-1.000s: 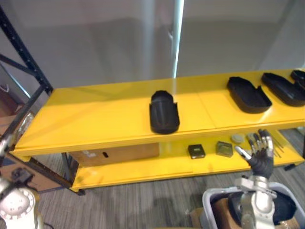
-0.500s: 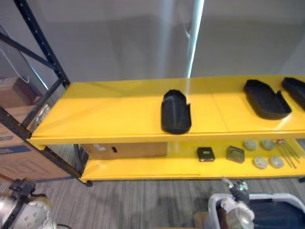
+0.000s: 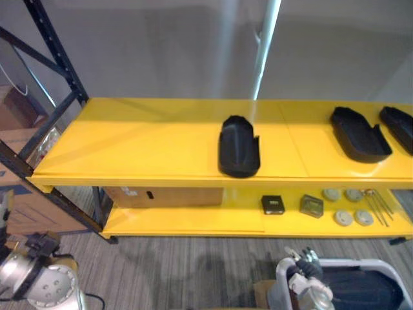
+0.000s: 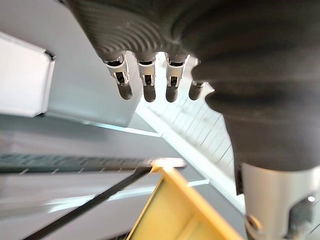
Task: Walk over and take plastic housings, then place them on the shelf
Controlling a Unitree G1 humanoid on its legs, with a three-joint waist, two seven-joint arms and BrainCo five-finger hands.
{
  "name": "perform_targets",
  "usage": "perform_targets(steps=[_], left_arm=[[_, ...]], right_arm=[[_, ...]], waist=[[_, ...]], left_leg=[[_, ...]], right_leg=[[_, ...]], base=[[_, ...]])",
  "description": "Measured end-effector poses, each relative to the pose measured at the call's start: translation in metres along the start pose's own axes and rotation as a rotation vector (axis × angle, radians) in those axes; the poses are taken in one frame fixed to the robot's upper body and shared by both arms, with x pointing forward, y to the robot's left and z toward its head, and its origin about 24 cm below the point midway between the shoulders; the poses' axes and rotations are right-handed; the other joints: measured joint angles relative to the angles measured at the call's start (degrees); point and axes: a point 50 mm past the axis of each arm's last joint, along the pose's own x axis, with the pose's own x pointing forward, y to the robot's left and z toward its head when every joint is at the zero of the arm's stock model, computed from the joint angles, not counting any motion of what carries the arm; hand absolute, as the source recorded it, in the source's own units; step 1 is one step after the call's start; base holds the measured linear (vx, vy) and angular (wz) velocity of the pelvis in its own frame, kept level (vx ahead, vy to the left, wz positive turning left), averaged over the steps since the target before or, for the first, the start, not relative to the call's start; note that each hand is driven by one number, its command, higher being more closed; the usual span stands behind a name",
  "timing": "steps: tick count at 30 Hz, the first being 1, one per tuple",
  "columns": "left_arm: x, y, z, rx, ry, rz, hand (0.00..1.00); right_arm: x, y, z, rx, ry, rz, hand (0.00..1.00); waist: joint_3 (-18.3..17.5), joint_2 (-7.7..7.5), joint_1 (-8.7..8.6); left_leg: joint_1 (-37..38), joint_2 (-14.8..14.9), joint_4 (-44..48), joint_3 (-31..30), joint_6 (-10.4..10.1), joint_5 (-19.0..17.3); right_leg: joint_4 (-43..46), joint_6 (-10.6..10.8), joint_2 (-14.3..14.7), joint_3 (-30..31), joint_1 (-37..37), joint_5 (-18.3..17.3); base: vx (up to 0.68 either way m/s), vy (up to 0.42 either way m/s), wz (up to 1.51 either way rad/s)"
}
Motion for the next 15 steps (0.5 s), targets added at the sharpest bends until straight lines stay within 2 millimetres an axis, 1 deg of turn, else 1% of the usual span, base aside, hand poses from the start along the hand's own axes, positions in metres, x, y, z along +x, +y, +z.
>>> perform_targets(steps=[1,2,3,4,5,6,7,8,10,11,12,13,14,15], left_arm=[[-0.002,0.001,-0.003,0.012,0.016,-0.002,0.0],[-0.006,0.006,-0.01,0.047,0.058,0.011,0.0],[-0.013,0.015,-0.019,0.086,0.123,0.036,0.0],[-0.017,0.018,-0.024,0.107,0.163,0.053,0.0],[-0.027,0.024,-0.034,0.153,0.233,0.086,0.0],[-0.038,0.032,-0.043,0.191,0.312,0.118,0.0],[-0.043,0.037,-0.048,0.213,0.35,0.136,0.0],[-0.056,0.05,-0.062,0.26,0.447,0.182,0.0],[-0.067,0.064,-0.075,0.291,0.548,0.205,0.0],[-0.078,0.076,-0.085,0.299,0.642,0.207,0.0],[-0.091,0.088,-0.096,0.33,0.734,0.204,0.0],[-0.098,0.093,-0.1,0.351,0.776,0.197,0.0],[-0.113,0.104,-0.109,0.404,0.855,0.161,0.0],[-0.12,0.109,-0.112,0.427,0.895,0.144,0.0]], right_arm=[[-0.003,-0.002,0.005,-0.011,-0.037,-0.01,0.0],[-0.008,-0.002,0.02,-0.024,-0.135,-0.028,0.0],[-0.018,-0.003,0.038,-0.025,-0.251,-0.061,0.0],[-0.023,-0.003,0.048,-0.013,-0.316,-0.087,0.0],[-0.035,-0.003,0.071,0.001,-0.464,-0.149,0.0],[-0.045,-0.002,0.094,0.031,-0.606,-0.201,0.0],[-0.05,-0.002,0.105,0.046,-0.681,-0.231,0.0],[-0.063,-0.001,0.129,0.084,-0.854,-0.296,0.0],[-0.073,-0.002,0.148,0.114,-0.992,-0.342,0.0],[-0.077,-0.002,0.161,0.132,-1.08,-0.353,0.0],[-0.078,-0.001,0.175,0.146,-1.152,-0.338,0.0],[-0.078,0.001,0.182,0.15,-1.185,-0.323,0.0],[-0.077,0.007,0.196,0.147,-1.244,-0.274,0.0],[-0.077,0.01,0.202,0.144,-1.271,-0.248,0.0]], waist=[[0.29,0.2,-0.28],[0.77,0.51,-0.95],[1.21,0.66,-1.16],[1.32,0.68,-1.58],[1.35,0.72,-2.29],[1.36,0.58,-2.37],[1.34,0.5,-2.37],[1.14,0.23,-2.27],[0.87,-0.36,-1.95],[0.5,-0.88,-1.57],[0.11,-1.36,-1.17],[-0.04,-1.57,-1.02],[-0.22,-1.82,-0.91],[-0.29,-1.88,-0.9]], left_leg=[[0.18,0.04,-0.01,0.11,0.0,-0.01],[0.65,0.17,-0.23,0.72,0.01,-0.05],[0.69,0.29,-0.39,1.4,0.03,-0.12],[0.69,0.3,-0.54,1.48,0.07,-0.2],[0.69,0.37,-0.74,1.68,0.09,-0.74],[0.74,0.58,-0.62,2.74,0.08,-1.32],[0.74,0.65,-0.49,2.87,0.01,-1.5],[0.67,0.74,-0.2,2.97,0.04,-1.81],[0.63,0.82,-0.11,2.84,-0.13,-1.82],[0.58,0.84,-0.06,2.64,-0.3,-1.63],[0.52,0.76,0.0,2.49,-0.4,-1.54],[0.51,0.68,0.04,2.37,-0.42,-1.51],[0.27,0.47,0.05,1.9,-0.44,-1.5],[0.08,0.34,0.05,1.35,-0.44,-1.5]], right_leg=[[0.23,-0.04,-0.01,0.07,0.04,-0.04],[0.71,-0.13,-0.02,0.23,0.04,-0.29],[0.95,-0.17,0.04,0.75,-0.08,-0.41],[1.0,-0.17,0.04,0.83,-0.11,-0.57],[1.11,-0.32,0.04,0.93,-0.17,-0.87],[1.19,-0.24,0.11,1.26,-0.27,-0.93],[1.19,-0.21,0.14,1.36,-0.28,-0.92],[1.3,0.19,0.14,1.3,-0.25,-0.94],[1.67,0.31,0.13,1.09,-0.3,-1.2],[1.84,0.35,0.12,0.73,-0.27,-1.33],[1.85,0.47,0.06,0.51,-0.27,-1.48],[1.84,0.53,0.01,0.41,-0.28,-1.57],[1.83,0.71,-0.19,-0.01,-0.29,-1.77],[1.83,0.82,-0.3,-0.18,-0.32,-1.88]], base=[[-0.03,0.01,-0.16],[-0.03,0.01,-0.23],[-0.04,0.01,-0.23],[-0.04,0.006,-0.17],[-0.03,0.009,-0.12],[-0.02,0.014,-0.14],[0.02,0.019,-0.13],[0.0,0.0,0.0],[0.05,0.011,0.06],[0.1,0.017,0.11],[0.1,0.02,0.11],[0.09,0.025,0.16],[0.06,0.022,0.18],[0.07,0.036,0.32]])
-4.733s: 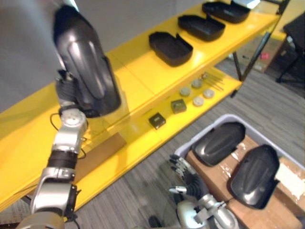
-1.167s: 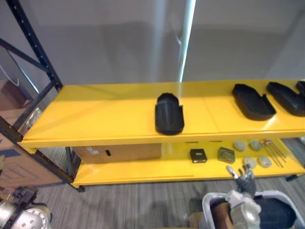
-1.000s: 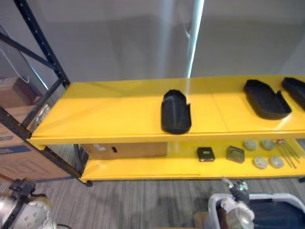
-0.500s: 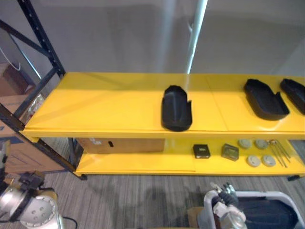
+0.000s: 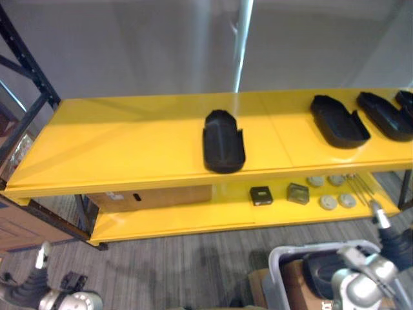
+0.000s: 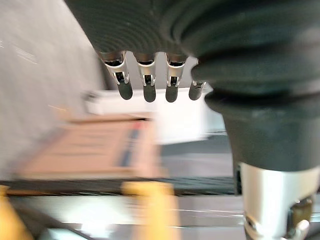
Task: Walk over and take plastic housings, then place them on the shelf
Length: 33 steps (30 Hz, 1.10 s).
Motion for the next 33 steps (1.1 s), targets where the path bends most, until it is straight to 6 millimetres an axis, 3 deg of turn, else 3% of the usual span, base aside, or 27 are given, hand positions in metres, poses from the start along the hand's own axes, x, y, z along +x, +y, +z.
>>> perform_targets(steps=[1,4,7,11,16,18,21,27,33], left_arm=[[-0.002,0.005,-0.024,0.042,0.115,-0.005,0.0],[-0.012,0.02,-0.067,0.092,0.343,0.024,0.0],[-0.019,0.028,-0.083,0.128,0.45,0.028,0.0],[-0.033,0.034,-0.103,0.203,0.596,-0.011,0.0],[-0.042,0.029,-0.112,0.269,0.648,-0.104,0.0],[-0.044,0.023,-0.112,0.298,0.642,-0.161,0.0],[-0.04,0.02,-0.109,0.367,0.599,-0.231,0.0],[-0.038,0.017,-0.108,0.372,0.592,-0.255,0.0],[-0.036,0.01,-0.108,0.383,0.602,-0.313,0.0]], right_arm=[[0.013,0.013,0.005,0.037,-0.061,0.07,0.0],[0.028,0.04,0.008,0.115,-0.107,0.252,0.0],[0.033,0.057,-0.003,0.13,-0.025,0.365,0.0],[0.038,0.079,-0.043,0.081,0.228,0.445,0.0],[0.049,0.089,-0.08,-0.049,0.422,0.444,0.0],[0.067,0.092,-0.095,-0.135,0.476,0.435,0.0],[0.089,0.103,-0.1,-0.184,0.502,0.436,0.0],[0.115,0.129,-0.092,-0.2,0.471,0.474,0.0],[0.142,0.158,-0.069,-0.211,0.388,0.513,0.0]], waist=[[-0.17,-0.13,0.26],[-0.57,0.31,1.08],[-0.58,0.3,1.57],[-0.38,0.54,1.72],[0.31,0.35,1.72],[1.19,0.34,1.76],[2.64,0.37,2.15],[5.47,0.8,2.94],[9.18,0.84,4.21]], left_leg=[[-0.46,-0.37,0.01,-0.49,0.01,0.01],[-1.29,-0.69,-0.05,-0.72,0.07,0.05],[-1.24,-0.68,0.13,-1.84,0.02,0.09],[-1.22,-0.63,0.13,-2.05,-0.1,0.16],[-1.27,-0.96,0.08,-2.65,-0.25,0.6],[-1.22,-1.38,-0.19,-3.27,0.13,1.22],[-1.15,-1.81,-0.77,-3.61,0.47,2.23],[-1.39,-2.48,-1.83,-4.99,1.04,3.83],[-2.83,-2.8,-1.51,-6.04,1.16,4.51]], right_leg=[[0.0,0.25,-0.39,-0.92,-0.16,-0.16],[-0.04,0.29,-0.63,-1.29,-0.88,-0.19],[0.03,0.29,-0.62,-1.7,-0.71,-0.18],[0.43,0.29,-0.7,-2.01,-0.7,-0.18],[1.53,0.67,-1.23,-2.67,-0.72,-0.46],[2.15,0.83,-1.72,-3.02,-0.74,-0.6],[2.44,1.02,-2.19,-3.41,-0.89,-0.48],[2.73,1.23,-2.78,-4.68,-1.26,0.06],[2.8,1.21,-3.09,-5.73,-2.31,0.59]], base=[[0.04,0.031,0.24],[0.03,0.031,0.11],[0.04,0.005,0.15],[0.0,-0.002,0.04],[-0.06,0.011,0.06],[-0.08,0.028,0.13],[-0.09,0.026,0.08],[-0.05,0.023,0.12],[-0.01,0.011,0.1]])
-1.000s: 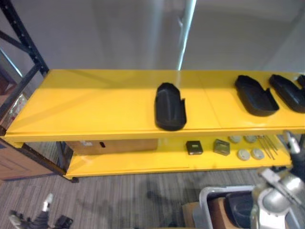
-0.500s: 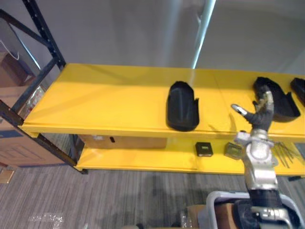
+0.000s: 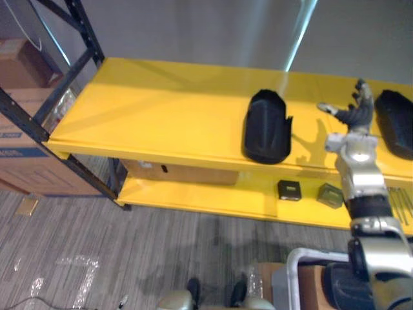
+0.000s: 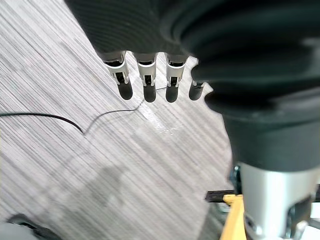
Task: Walk over and take plastic housings, then place them on the shelf
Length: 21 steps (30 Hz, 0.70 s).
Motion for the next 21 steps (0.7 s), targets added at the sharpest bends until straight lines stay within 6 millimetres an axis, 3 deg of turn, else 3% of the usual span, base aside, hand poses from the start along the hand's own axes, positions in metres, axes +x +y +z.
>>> perform_targets(steps=[5,15,21], left_arm=[[-0.001,-0.01,0.002,0.021,-0.007,-0.054,0.0],[-0.003,-0.023,0.002,0.043,-0.005,-0.101,0.0],[0.003,-0.039,0.023,0.021,-0.055,-0.132,0.0]], right_arm=[[0.005,0.009,0.005,-0.065,0.047,0.081,0.0],[0.005,0.01,-0.011,-0.217,0.202,0.059,0.0],[0.017,0.015,0.015,-0.209,0.149,0.04,0.0]], waist=[[1.81,-0.1,0.65],[4.63,0.12,0.68],[7.37,1.82,0.69]], left_leg=[[-0.63,-0.39,0.05,-0.39,-0.02,0.14],[-1.17,-0.89,0.35,-0.17,-0.01,0.14],[-4.34,-0.34,2.73,-0.18,0.01,0.12]], right_leg=[[-0.02,0.25,-0.41,-0.29,-0.46,0.23],[0.09,0.62,-0.99,-0.11,-1.0,0.49],[0.28,-0.19,-0.46,-0.1,-3.05,1.0]], base=[[0.01,0.022,0.05],[0.0,0.024,0.0],[-0.04,-0.009,0.01]])
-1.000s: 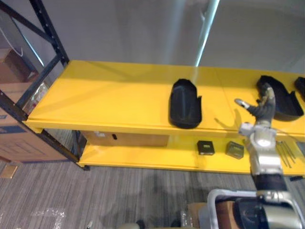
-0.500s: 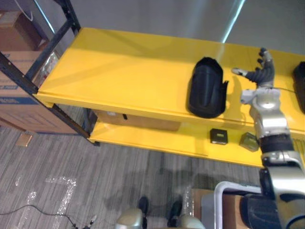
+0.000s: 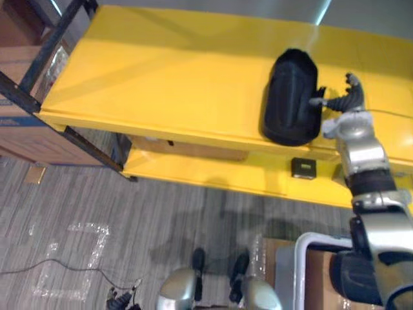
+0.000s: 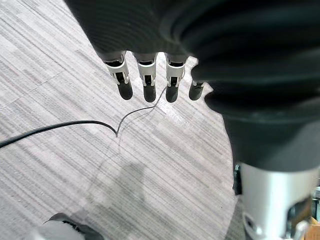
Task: Walk over and take plastic housings, then place them on the shelf
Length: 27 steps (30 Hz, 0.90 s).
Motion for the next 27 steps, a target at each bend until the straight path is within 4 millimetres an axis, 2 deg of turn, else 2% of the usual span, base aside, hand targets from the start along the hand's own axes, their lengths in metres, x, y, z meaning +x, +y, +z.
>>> perform_targets(steps=[3,4,12,22,27], left_arm=[[0.001,-0.004,0.005,-0.002,-0.013,-0.009,0.0],[0.001,-0.005,0.006,0.0,-0.02,-0.016,0.0],[0.003,-0.018,0.016,0.005,-0.052,-0.048,0.0],[0.002,-0.027,0.023,0.018,-0.084,-0.085,0.0],[0.002,-0.028,0.023,0.02,-0.088,-0.089,0.0]], right_arm=[[0.001,0.002,0.004,-0.009,-0.001,0.007,0.0],[0.001,0.001,0.004,-0.009,0.003,0.008,1.0],[0.005,-0.016,0.016,-0.045,-0.029,0.001,1.0],[0.006,-0.009,0.013,-0.135,-0.027,0.02,1.0],[0.009,-0.012,0.02,-0.131,-0.033,-0.006,1.0]], waist=[[1.02,0.43,0.01],[1.23,0.61,-0.01],[2.72,1.5,0.14],[2.88,1.84,0.11],[3.18,2.62,0.2]], left_leg=[[-0.86,0.26,1.15,0.12,0.0,0.0],[-0.94,0.34,1.15,0.13,0.01,-0.01],[-2.84,0.9,2.28,0.9,0.12,-0.1],[-3.51,1.12,2.84,1.12,0.11,-0.09],[-3.56,1.05,2.84,1.11,0.11,-0.08]], right_leg=[[0.67,-0.37,0.14,0.1,-0.62,-0.11],[0.84,-0.45,0.19,0.1,-0.79,-0.16],[3.34,-1.19,0.29,1.03,-3.59,-0.73],[4.35,-1.51,0.31,1.22,-4.54,-0.95],[4.42,-1.5,0.22,1.2,-4.6,-0.95]], base=[[-0.01,-0.022,0.0],[0.0,0.0,0.0],[-0.03,-0.01,-0.04],[0.0,0.0,0.0],[0.0,0.0,0.0]])
